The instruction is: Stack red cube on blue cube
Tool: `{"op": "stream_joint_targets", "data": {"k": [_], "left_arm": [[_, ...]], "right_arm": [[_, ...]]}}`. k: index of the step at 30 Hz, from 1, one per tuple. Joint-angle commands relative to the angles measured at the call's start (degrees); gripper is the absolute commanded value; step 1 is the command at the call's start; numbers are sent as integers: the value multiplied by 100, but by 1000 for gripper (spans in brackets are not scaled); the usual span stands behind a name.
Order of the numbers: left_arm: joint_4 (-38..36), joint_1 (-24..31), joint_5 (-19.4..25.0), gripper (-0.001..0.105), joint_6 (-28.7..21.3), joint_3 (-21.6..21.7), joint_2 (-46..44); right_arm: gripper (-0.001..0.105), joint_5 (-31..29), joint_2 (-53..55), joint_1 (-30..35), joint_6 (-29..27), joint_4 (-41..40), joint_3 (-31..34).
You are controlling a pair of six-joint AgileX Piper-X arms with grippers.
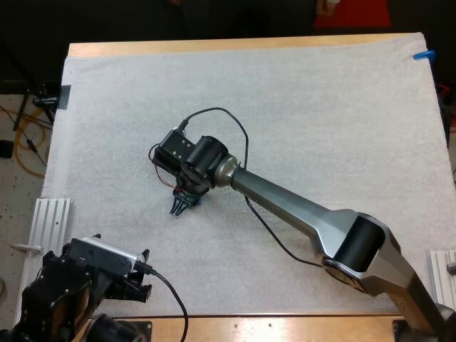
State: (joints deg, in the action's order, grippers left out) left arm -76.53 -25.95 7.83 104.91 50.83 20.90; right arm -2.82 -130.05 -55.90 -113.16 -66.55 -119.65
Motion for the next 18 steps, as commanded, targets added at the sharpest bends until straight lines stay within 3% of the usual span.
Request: {"op": "stream_joint_targets", "data": {"k": [1,11,18], "left_arm": [[6,-15,95,76,21,36,11],[179,-15,95,76,-62,36,11],[1051,-15,95,76,-88,36,11]], "right_arm": [[46,49,293,10,68,-97,-63],[46,282,1318,40,454,-582,-63],[46,440,1859,395,679,-123,-63]]}}
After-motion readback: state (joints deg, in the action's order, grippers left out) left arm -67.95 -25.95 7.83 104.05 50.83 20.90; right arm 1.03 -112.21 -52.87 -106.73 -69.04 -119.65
